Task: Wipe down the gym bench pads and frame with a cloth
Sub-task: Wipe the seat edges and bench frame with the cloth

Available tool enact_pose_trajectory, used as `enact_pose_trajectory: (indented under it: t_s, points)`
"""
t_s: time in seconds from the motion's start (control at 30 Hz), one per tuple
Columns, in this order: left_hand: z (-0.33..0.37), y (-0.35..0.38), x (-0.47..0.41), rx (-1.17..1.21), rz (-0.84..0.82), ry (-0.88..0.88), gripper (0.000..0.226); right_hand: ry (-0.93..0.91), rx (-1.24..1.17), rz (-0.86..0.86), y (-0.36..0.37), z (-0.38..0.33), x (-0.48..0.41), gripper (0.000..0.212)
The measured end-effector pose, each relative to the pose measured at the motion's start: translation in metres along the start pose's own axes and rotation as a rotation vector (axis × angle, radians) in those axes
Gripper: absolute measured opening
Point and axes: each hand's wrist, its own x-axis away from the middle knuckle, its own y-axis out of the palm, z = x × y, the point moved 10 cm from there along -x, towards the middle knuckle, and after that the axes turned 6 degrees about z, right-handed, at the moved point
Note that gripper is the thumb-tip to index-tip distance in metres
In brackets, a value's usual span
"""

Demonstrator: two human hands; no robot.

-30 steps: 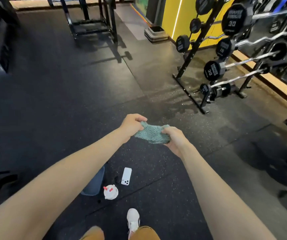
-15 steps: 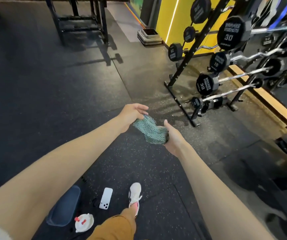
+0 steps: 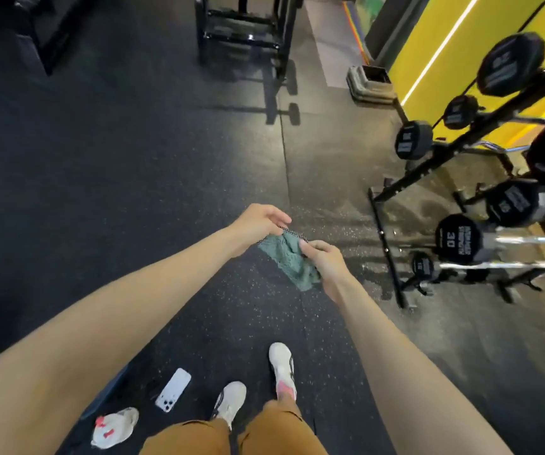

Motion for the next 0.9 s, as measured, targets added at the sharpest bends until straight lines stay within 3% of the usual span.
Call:
enact_pose_trajectory:
  t_s: [0.2,0.37,0.53,0.7,0.9]
  points:
    - [-0.055,-0.093,-0.018,0.056,0.274,-0.166,0.023,0.012,0.103,-0.268,0.079,-0.046,-0.067,0.025]
    - [-0.123,-0.162,0.019,0.102,0.559,-0.272,0.029,0.034,0.254,-0.442,0.18,-0.054,-0.083,0.022]
    - [-0.208,-0.222,0.096,0.15,0.762,-0.419,0.038,-0.062,0.456,-0.5,0.295,-0.059,-0.063,0.026]
    - [-0.285,-0.283,0.182,0.003,0.887,-0.584,0.043,-0.162,0.598,-0.62,0.414,-0.051,-0.023,0.022]
    - [-0.359,-0.317,0.268,-0.011,1.167,-0.812,0.03,-0.126,0.718,-0.853,0.527,-0.001,0.039,0.022]
